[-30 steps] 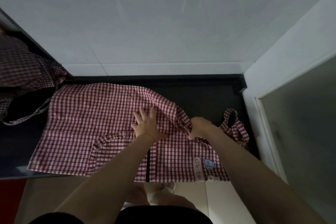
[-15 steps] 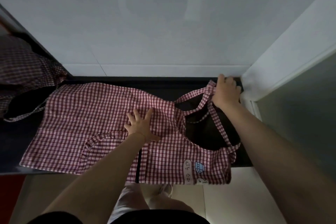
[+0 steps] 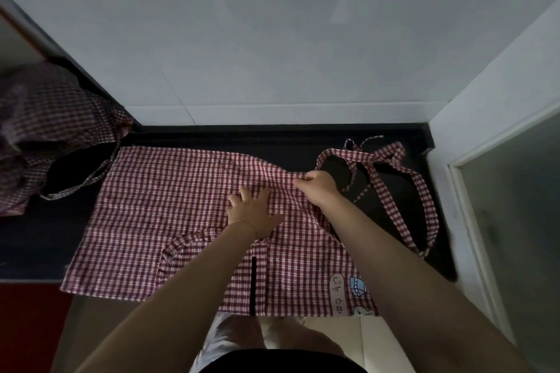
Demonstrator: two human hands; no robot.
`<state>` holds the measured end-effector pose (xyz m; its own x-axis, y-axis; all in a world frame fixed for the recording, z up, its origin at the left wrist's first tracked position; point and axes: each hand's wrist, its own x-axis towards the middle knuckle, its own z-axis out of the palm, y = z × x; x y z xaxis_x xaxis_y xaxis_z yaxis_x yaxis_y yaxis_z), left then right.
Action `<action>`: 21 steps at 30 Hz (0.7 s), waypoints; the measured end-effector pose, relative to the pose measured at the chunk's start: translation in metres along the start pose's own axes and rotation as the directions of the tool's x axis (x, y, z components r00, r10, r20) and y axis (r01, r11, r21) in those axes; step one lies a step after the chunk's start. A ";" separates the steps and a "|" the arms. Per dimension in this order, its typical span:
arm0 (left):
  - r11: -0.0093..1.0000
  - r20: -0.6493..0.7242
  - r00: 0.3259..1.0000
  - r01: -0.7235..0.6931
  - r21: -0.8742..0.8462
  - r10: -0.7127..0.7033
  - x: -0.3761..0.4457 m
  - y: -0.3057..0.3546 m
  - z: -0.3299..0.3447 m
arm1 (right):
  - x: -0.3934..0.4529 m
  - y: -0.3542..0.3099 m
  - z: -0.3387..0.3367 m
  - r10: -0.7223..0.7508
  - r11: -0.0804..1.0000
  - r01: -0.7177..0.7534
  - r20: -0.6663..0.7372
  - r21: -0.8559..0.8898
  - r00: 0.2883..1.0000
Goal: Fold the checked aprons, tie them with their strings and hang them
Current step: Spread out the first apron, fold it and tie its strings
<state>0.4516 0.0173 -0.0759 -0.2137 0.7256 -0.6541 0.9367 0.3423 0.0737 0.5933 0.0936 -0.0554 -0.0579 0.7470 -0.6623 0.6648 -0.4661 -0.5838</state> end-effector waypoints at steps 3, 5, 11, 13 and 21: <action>1.000 -0.026 0.999 -0.027 0.010 0.028 -0.002 -0.007 -0.002 | 0.002 -0.018 -0.001 -0.030 0.990 0.050 -0.152 0.132 0.988; 0.999 -0.040 0.999 -0.034 0.018 0.034 -0.002 -0.010 -0.005 | 0.002 -0.029 -0.004 -0.018 0.984 0.039 -0.123 0.174 0.992; 0.996 -0.026 0.996 -0.090 -0.017 0.090 -0.004 -0.018 -0.015 | -0.011 -0.045 -0.007 0.303 0.930 -0.301 0.024 0.209 0.953; 0.992 -0.013 0.992 -0.124 -0.030 0.124 -0.004 -0.025 -0.016 | -0.009 -0.045 -0.001 0.288 0.938 -0.273 -0.041 0.214 0.957; 0.989 0.073 0.986 -0.149 0.005 0.148 0.009 -0.040 -0.034 | -0.025 -0.006 -0.003 0.014 0.997 -0.030 -0.214 -0.073 0.977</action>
<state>0.4029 0.0306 -0.0592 -0.0519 0.7224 -0.6895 0.9595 0.2276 0.1663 0.5930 0.0788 -0.0337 0.1122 0.8247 -0.5543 0.7191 -0.4524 -0.5275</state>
